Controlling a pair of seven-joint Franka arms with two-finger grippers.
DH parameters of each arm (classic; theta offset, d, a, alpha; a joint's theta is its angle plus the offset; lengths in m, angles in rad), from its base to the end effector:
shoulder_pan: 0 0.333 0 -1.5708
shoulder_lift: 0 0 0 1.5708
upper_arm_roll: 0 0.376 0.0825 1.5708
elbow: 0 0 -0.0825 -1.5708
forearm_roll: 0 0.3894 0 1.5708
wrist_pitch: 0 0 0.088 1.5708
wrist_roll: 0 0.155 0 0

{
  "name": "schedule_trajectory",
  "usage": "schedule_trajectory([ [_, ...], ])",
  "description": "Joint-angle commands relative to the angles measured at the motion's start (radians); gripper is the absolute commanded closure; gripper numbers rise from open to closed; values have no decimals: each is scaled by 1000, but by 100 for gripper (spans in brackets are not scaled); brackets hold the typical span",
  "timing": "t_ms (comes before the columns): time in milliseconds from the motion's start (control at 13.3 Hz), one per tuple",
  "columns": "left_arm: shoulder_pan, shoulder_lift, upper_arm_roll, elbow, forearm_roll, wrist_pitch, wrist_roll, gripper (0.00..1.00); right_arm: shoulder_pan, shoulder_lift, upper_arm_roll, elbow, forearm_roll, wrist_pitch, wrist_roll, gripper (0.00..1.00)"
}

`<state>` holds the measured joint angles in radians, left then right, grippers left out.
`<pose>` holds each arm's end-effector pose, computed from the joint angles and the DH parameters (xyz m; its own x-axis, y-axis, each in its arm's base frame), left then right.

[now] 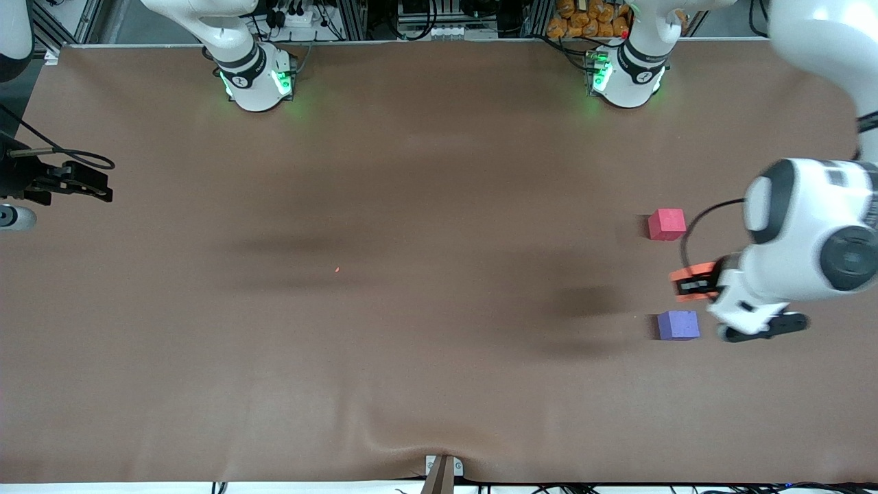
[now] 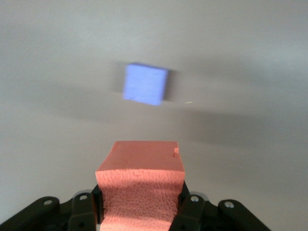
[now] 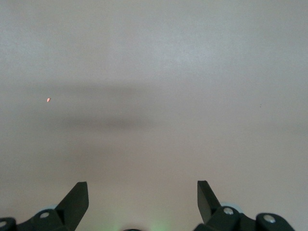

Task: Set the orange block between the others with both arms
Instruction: 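Carry the orange cube with the left gripper toward the pink cube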

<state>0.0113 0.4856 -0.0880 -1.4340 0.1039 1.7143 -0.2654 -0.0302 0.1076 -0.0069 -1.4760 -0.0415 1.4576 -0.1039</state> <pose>0.6969 -0.0289 0.4030 0.9679 0.1754 -0.1803 0.1578 -0.9816 -0.1077 0.5800 -0.0281 0.6108 0.9897 0.0622 -0.1293 0.0665 -0.9974 0.0290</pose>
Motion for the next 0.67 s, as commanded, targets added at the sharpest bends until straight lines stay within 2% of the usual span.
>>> schedule_trajectory([
  [0,68,-32,-22,-95,-7,14,43,100,-4,-5,2,10,17,-11,-2,0],
  [225,173,-32,-62,-213,-55,148,136,100,-2,-3,2,10,17,-11,-2,0],
  [375,176,-41,-70,-249,-56,166,137,100,-2,-3,2,10,15,-11,-2,0],
  [600,177,-64,-72,-356,-111,272,135,100,-4,-3,2,8,15,-11,-3,0],
])
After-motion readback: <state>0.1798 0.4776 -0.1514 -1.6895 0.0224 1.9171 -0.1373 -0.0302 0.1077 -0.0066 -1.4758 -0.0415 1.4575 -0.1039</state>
